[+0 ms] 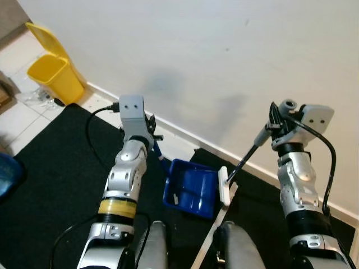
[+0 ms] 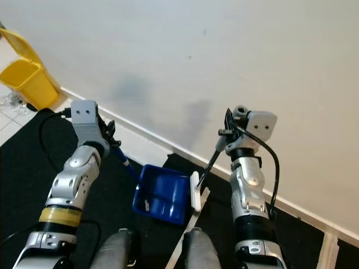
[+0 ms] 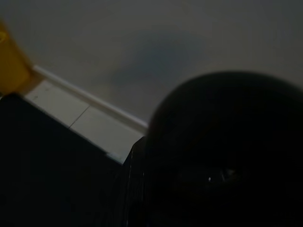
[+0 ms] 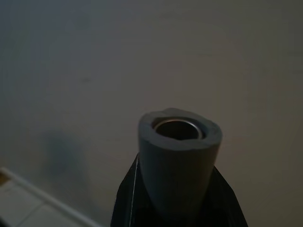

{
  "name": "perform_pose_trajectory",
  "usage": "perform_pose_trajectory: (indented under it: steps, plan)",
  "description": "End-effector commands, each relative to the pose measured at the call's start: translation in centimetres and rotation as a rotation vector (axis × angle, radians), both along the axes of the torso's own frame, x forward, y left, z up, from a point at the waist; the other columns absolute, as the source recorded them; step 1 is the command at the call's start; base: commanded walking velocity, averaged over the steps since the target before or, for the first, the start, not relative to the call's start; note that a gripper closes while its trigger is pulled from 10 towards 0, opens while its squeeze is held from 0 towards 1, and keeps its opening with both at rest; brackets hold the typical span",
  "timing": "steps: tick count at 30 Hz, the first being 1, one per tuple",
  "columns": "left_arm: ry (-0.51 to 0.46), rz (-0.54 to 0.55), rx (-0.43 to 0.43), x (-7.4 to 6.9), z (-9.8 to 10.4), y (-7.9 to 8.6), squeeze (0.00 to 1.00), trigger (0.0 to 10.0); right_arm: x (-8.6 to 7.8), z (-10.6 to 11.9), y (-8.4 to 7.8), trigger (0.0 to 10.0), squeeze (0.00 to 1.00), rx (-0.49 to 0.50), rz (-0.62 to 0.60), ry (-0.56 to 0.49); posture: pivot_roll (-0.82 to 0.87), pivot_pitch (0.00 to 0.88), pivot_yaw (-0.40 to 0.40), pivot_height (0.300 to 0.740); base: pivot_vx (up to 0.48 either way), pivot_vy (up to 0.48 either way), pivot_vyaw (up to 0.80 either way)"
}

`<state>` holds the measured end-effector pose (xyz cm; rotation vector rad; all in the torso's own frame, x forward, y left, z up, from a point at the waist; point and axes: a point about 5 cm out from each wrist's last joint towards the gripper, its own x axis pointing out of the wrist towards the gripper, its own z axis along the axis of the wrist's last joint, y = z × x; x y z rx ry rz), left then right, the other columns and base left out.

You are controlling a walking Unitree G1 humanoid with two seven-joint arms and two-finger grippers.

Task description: Sweep floor

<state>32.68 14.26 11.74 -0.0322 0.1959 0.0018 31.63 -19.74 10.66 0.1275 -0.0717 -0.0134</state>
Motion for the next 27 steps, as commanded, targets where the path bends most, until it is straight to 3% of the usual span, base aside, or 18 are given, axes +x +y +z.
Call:
perform_pose_trajectory:
  steps: [1,11,27]
  plan:
    - [-0.02,-0.002,-0.014,0.06,0.43,-0.03,0.0,10.0,0.15,0.44,0.28,10.0,0.0,0.019,0.002,-0.027,-0.07,0.127,0.036,0.74,0.0,-0.315,0.0]
    - [-0.019,-0.003,-0.015,0.04,0.44,-0.08,0.0,10.0,0.13,0.42,0.32,10.0,0.0,0.019,0.003,-0.027,-0.07,0.127,0.036,0.74,0.0,-0.31,0.0]
    - [-0.014,0.009,-0.027,0.07,0.35,0.03,0.0,10.0,0.21,0.44,0.43,10.0,0.0,0.018,0.008,-0.028,-0.07,0.124,0.036,0.74,0.0,0.0,0.0]
